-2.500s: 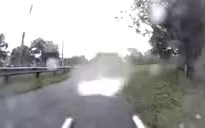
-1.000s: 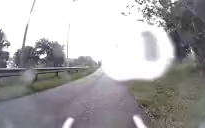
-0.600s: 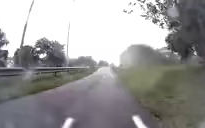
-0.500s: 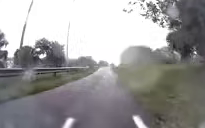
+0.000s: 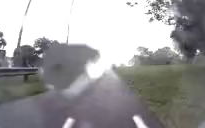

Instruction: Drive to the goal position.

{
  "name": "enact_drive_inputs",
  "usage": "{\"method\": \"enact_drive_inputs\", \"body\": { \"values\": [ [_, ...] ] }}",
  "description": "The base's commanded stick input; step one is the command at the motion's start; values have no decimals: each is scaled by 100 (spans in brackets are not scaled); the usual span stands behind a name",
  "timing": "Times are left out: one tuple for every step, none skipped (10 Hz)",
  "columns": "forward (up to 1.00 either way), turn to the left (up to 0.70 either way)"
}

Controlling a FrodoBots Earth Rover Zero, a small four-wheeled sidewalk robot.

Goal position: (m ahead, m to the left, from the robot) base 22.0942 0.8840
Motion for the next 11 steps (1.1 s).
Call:
{"method": "enact_drive_inputs", "body": {
  "values": [
    [85, 0],
    [85, 0],
    [85, 0],
    [85, 0],
    [85, 0],
    [85, 0],
    [85, 0],
    [85, 0],
    [85, 0],
    [85, -10],
    [85, -31]
  ]
}}
